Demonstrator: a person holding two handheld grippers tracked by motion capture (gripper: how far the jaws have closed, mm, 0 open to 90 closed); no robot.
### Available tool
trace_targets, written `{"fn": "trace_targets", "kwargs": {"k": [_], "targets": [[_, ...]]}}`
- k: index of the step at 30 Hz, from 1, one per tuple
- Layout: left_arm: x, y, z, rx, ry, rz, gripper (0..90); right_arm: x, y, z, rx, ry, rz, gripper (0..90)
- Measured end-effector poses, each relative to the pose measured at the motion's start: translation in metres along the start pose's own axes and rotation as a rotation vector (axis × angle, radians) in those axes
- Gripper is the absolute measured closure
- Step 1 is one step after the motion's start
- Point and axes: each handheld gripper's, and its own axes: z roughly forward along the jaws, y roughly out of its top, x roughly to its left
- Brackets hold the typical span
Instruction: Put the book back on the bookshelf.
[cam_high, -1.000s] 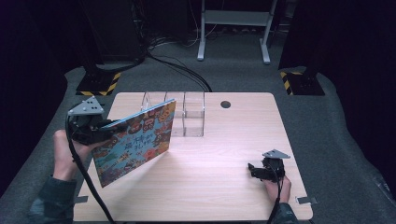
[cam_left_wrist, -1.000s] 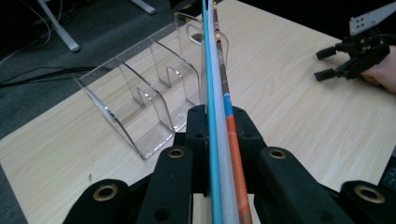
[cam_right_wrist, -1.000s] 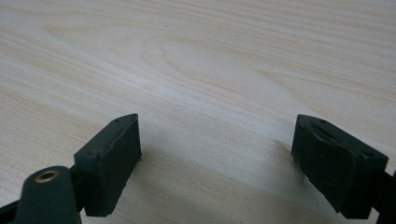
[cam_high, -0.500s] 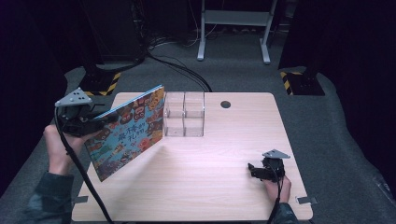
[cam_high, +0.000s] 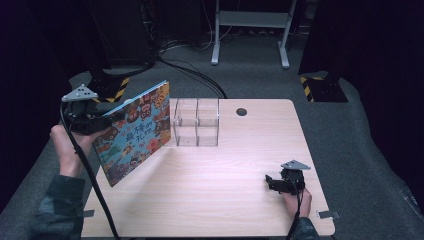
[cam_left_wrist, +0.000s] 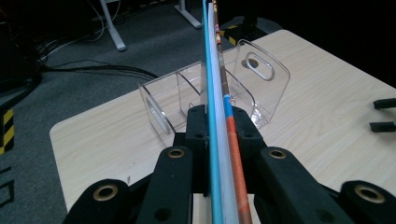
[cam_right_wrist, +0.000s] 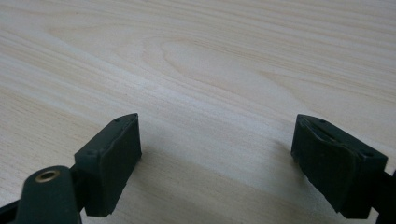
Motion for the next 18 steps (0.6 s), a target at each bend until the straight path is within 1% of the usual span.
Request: {"fn": "trace_targets", "kwargs": {"k": [3, 5, 9, 12, 14, 16, 18], "targets": [[0.002, 0.001, 0.004, -0.011, 0.01, -0.015, 80.5, 0.0, 0.0, 0.0, 0.0, 0.0, -0.001, 15.3], [0.004, 0.001, 0.006, -0.024, 0.01, -0.027, 80.5, 0.0, 0.0, 0.0, 0.0, 0.0, -0.001, 15.4], [0.005, 0.002, 0.011, -0.028, 0.005, -0.042, 80.5, 0.0, 0.0, 0.0, 0.0, 0.0, -0.001, 15.4], [0.004, 0.003, 0.016, -0.026, 0.017, -0.042, 80.4, 0.0, 0.0, 0.0, -0.001, 0.0, 0.0, 15.4], [0.004, 0.004, 0.019, -0.033, 0.029, -0.047, 80.4, 0.0, 0.0, 0.0, -0.001, -0.001, 0.001, 15.5], [0.005, 0.005, 0.02, -0.034, 0.036, -0.045, 80.5, 0.0, 0.0, 0.0, -0.002, -0.001, 0.002, 15.5], [0.005, 0.006, 0.02, -0.041, 0.047, -0.052, 80.5, 0.0, 0.0, 0.0, -0.001, -0.001, 0.002, 15.5]]}}
